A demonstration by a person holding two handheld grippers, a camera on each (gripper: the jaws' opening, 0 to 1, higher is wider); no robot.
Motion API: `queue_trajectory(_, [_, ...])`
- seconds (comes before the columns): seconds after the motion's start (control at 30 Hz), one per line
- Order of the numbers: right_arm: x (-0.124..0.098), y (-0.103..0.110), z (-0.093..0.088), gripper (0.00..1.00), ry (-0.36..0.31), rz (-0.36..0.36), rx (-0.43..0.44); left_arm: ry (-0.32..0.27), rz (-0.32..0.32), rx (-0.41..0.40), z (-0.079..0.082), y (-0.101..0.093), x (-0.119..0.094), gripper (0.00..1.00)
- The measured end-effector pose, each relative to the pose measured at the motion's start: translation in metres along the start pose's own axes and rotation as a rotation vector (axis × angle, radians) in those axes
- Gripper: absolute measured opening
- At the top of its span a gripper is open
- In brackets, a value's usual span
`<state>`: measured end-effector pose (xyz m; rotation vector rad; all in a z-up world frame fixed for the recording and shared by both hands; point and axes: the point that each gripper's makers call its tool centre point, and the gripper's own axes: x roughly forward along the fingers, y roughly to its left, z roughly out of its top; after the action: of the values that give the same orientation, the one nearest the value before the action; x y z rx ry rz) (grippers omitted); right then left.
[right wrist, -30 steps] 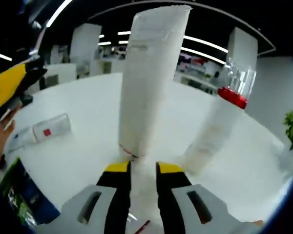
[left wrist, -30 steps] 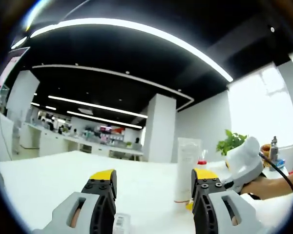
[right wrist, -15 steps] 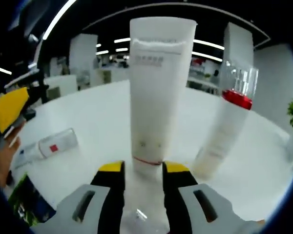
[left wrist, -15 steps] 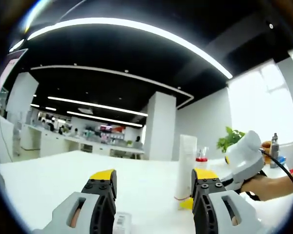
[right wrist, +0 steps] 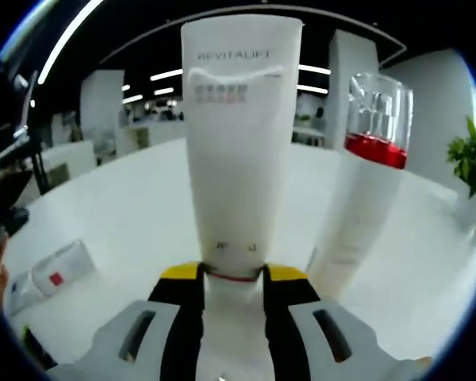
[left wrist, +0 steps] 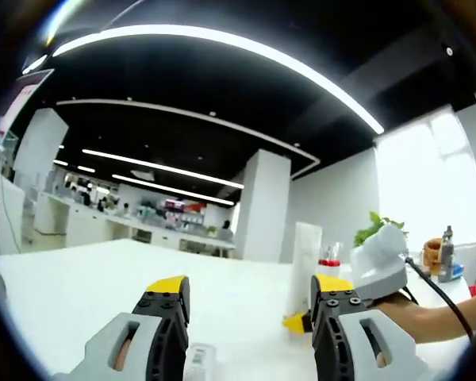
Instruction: Arrange the skincare products in the storage area until every visible bottle or jar stands upright without overlapping.
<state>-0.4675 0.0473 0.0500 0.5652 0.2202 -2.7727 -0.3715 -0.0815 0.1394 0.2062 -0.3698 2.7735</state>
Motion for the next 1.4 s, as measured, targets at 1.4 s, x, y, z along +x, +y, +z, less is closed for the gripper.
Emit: queue_trajectory(1.4, [-0.001,-0.009,0.007,0.42,-0.001,0.117,-0.018,0.038,-0.053,0.016,-0.010,-0.012,0.005,0.65])
